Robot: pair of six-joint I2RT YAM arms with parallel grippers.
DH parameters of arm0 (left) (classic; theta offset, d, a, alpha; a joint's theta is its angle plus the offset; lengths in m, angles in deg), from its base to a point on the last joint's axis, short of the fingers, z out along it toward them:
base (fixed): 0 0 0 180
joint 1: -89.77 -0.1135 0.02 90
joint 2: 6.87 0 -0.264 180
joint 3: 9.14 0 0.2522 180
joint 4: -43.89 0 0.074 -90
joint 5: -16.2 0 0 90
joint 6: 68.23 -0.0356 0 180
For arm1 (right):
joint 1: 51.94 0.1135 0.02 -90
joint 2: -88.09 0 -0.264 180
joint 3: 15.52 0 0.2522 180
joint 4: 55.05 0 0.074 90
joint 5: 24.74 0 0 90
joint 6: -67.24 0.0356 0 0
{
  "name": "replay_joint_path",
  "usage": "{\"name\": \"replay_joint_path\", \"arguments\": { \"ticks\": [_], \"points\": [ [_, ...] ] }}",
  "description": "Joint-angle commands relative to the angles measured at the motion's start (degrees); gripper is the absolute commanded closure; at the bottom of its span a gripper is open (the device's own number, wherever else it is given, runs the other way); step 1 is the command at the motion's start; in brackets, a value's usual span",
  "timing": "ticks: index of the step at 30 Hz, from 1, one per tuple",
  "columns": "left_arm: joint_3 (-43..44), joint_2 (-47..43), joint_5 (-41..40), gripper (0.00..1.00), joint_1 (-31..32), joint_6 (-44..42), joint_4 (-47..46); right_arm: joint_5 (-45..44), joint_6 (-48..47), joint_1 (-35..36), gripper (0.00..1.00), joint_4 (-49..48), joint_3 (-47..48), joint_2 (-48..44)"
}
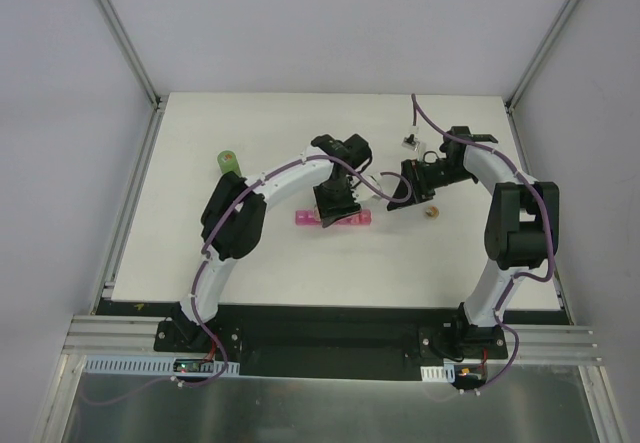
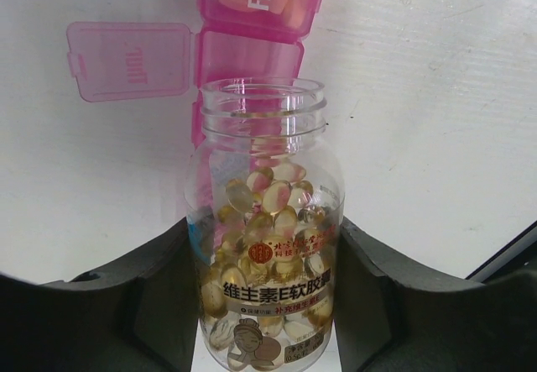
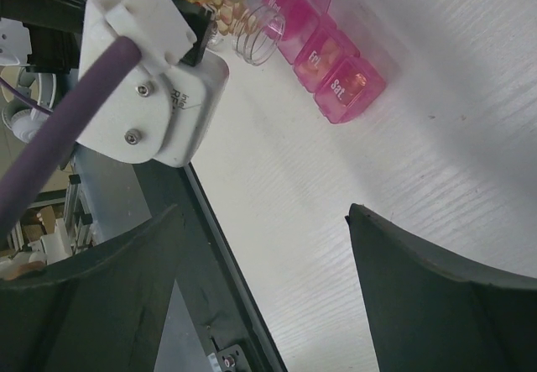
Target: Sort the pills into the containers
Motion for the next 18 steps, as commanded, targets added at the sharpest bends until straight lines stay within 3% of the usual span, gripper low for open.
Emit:
{"name": "replay_joint_path", "arguments": {
  "ticks": [1, 18],
  "points": [
    [1.9, -0.9, 4.2, 1.00, -0.9, 0.6, 1.9, 2.3, -1.4, 0.6, 0.18, 1.3, 1.9, -0.2],
    [-0.9, 1.4, 2.0, 1.00, -0.9, -0.1, 0.5, 2.4, -1.5, 0.5, 0.18, 1.5, 1.9, -0.2]
  ]
}}
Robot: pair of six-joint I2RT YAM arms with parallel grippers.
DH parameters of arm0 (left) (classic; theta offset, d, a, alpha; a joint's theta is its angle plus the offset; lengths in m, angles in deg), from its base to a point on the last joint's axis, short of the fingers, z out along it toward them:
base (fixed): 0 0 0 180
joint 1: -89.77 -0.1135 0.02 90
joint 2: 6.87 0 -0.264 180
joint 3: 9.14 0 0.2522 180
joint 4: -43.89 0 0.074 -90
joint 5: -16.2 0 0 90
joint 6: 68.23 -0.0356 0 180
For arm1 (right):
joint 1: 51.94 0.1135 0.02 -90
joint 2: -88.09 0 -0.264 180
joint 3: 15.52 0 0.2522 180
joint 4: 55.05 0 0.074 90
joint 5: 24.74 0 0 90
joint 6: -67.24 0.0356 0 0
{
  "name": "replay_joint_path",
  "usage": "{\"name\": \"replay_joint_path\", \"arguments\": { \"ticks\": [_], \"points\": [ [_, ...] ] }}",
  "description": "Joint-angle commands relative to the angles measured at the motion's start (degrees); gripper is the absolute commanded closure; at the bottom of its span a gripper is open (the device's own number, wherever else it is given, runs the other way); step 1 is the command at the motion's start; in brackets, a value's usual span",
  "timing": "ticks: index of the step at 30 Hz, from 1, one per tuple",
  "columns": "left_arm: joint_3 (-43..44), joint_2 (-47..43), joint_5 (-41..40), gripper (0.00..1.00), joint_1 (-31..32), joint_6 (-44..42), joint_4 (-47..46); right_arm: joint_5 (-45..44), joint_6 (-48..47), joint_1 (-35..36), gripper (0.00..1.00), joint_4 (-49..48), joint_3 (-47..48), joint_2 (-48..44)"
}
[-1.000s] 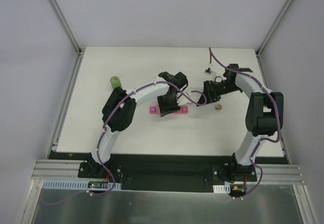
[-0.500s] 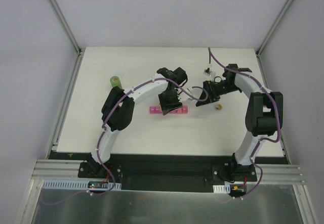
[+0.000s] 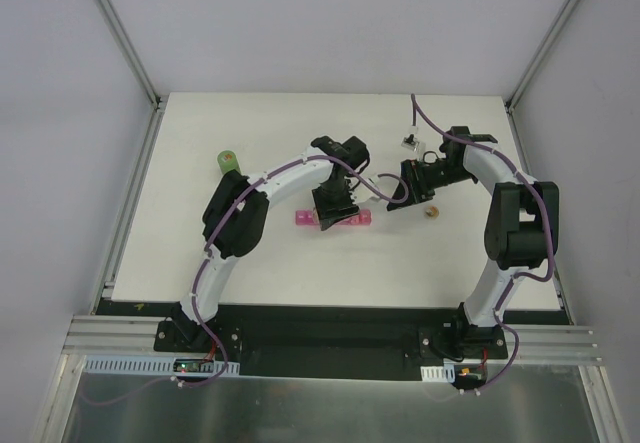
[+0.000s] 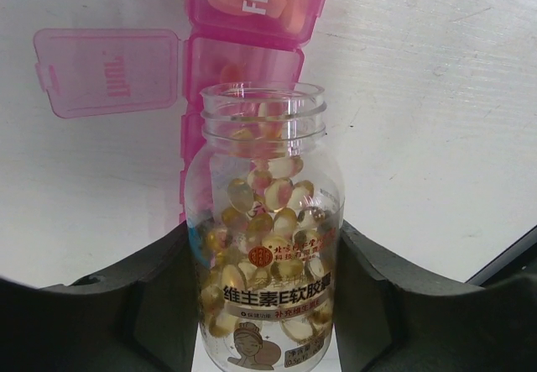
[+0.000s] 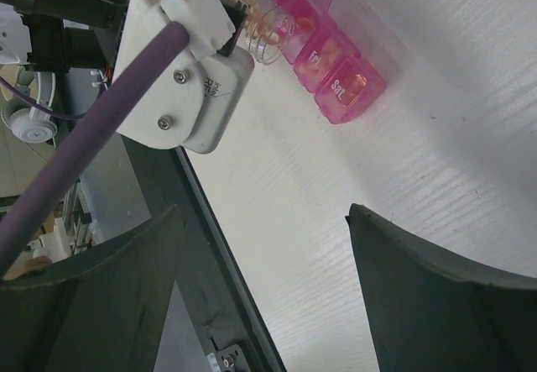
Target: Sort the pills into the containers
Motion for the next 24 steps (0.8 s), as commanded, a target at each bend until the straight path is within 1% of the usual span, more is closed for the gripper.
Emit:
{"name": "replay_joint_path", "arguments": {
  "ticks": [1, 24],
  "points": [
    [-0.2, 0.3, 0.0, 1.00, -0.4, -0.2, 0.7, 2.4, -1.3, 0.3, 0.18, 1.6, 2.0, -0.2],
    [-4.7, -2.7, 0.2, 1.00, -2.7, 1.1, -4.0, 2.6, -1.9, 0.4, 0.18, 2.1, 2.0, -0.4]
  ]
}}
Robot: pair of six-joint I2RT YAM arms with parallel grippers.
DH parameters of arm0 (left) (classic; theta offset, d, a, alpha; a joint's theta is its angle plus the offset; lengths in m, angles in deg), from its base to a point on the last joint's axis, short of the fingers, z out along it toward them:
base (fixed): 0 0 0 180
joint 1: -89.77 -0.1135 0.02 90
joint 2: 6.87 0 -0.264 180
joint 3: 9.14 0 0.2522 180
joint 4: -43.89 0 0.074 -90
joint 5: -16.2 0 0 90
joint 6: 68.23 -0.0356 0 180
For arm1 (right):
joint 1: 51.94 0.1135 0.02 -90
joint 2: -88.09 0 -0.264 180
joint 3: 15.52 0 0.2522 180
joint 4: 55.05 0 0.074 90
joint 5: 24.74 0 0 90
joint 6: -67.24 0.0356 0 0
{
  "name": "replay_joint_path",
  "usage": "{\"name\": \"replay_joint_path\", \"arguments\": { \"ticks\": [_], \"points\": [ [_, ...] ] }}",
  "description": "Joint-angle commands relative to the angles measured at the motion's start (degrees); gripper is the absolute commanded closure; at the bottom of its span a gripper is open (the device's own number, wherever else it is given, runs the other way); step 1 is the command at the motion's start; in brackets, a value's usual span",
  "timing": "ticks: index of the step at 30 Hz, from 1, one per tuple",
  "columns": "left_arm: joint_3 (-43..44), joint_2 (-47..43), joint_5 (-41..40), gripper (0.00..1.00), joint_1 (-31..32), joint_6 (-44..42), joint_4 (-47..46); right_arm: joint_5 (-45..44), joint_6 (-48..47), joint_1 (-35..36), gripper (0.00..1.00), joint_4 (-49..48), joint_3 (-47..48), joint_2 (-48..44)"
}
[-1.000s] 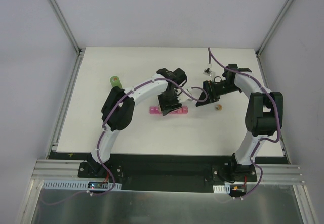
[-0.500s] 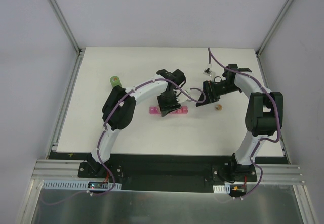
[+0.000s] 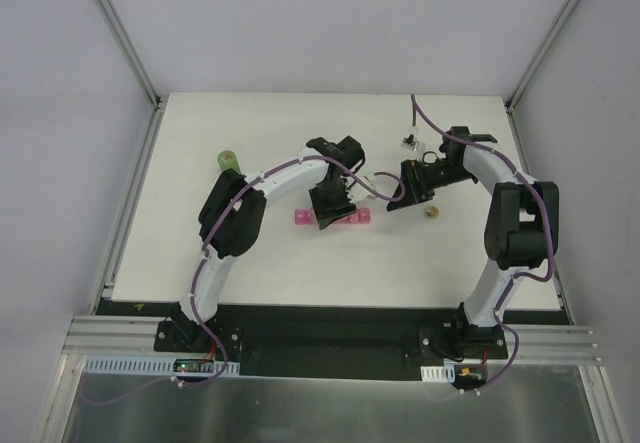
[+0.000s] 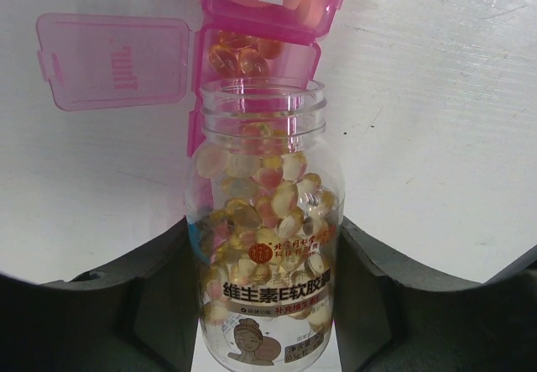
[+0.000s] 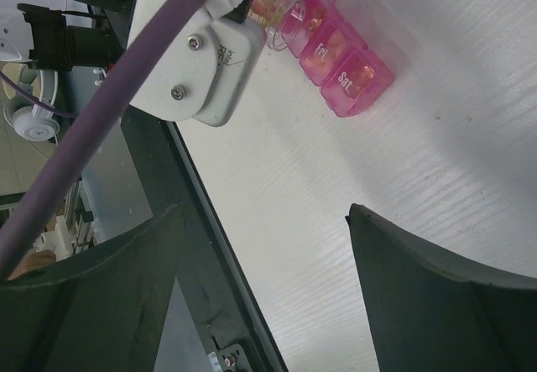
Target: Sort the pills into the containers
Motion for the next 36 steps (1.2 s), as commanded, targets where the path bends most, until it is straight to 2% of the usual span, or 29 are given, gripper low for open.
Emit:
{"name": "replay_joint_path", "arguments": {
  "ticks": [1, 36],
  "points": [
    [-1.9, -2.2, 0.3, 1.00, -1.3, 0.9, -0.9, 2.4, -1.7, 0.3, 0.18, 1.8, 2.0, -0.4],
    [-16.5, -14.5, 4.8, 1.00, -3.0, 3.0, -16.3, 2.5, -2.8, 0.3, 0.18, 2.1, 2.0, -0.6]
  ]
}}
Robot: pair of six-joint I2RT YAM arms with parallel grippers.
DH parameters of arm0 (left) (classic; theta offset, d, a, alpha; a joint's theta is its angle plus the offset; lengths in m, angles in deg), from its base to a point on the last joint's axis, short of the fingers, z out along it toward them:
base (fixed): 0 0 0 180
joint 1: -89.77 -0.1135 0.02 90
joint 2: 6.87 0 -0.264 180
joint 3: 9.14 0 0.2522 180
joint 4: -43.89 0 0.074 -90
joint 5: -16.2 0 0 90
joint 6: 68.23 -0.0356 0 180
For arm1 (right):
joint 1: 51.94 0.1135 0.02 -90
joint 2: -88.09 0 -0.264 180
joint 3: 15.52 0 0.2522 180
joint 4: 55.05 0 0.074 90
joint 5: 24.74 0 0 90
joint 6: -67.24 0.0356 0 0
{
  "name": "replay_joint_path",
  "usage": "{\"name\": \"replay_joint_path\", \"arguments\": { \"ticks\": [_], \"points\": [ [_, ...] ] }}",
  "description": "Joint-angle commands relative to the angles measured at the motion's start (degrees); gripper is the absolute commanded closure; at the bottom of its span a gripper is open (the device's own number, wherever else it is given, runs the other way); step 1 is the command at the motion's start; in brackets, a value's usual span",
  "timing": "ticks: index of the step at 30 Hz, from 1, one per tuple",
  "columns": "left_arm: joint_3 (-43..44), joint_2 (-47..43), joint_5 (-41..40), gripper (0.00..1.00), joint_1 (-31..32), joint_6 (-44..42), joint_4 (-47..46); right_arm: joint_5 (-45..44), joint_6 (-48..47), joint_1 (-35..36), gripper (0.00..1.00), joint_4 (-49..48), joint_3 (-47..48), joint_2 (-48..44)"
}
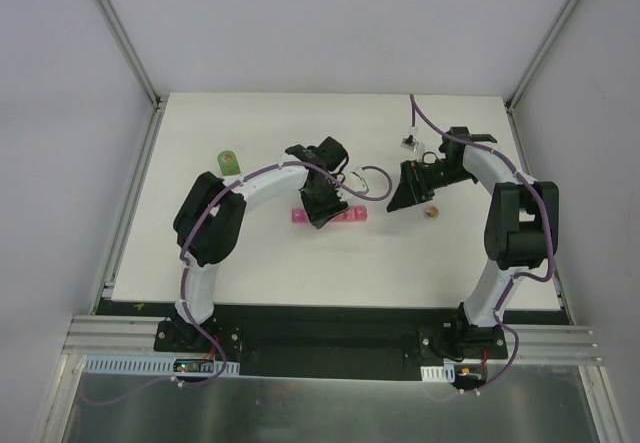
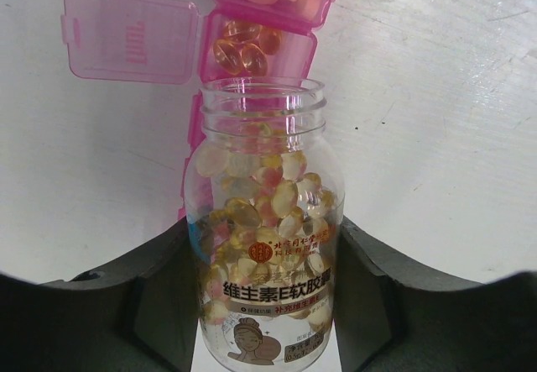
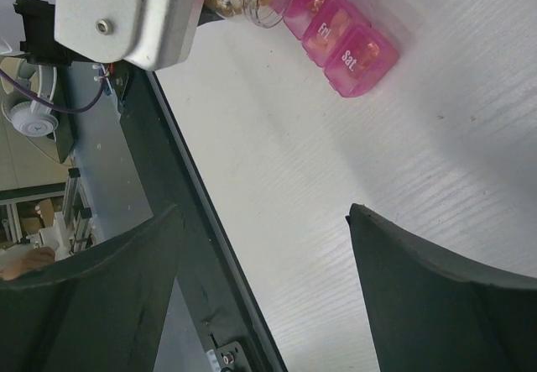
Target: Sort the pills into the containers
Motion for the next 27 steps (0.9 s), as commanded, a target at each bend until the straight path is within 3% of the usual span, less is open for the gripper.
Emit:
{"name": "replay_joint_path", "arguments": {
  "ticks": [1, 13, 27],
  "points": [
    [-2.1, -5.2, 2.3, 1.00, -0.6, 1.1, -3.1, 2.5, -1.9, 0.2, 0.18, 1.4, 1.9, -0.6],
    [-9.1, -12.2, 4.2, 1.00, -1.2, 2.7, -11.2, 2.5, -3.1, 0.2, 0.18, 1.5, 1.7, -1.8],
    [-26.2, -25.2, 5.4, 1.00, -1.5, 7.4, -29.0, 2.6, -6.0, 0.3, 0.17, 1.5, 0.6, -6.1]
  ]
}}
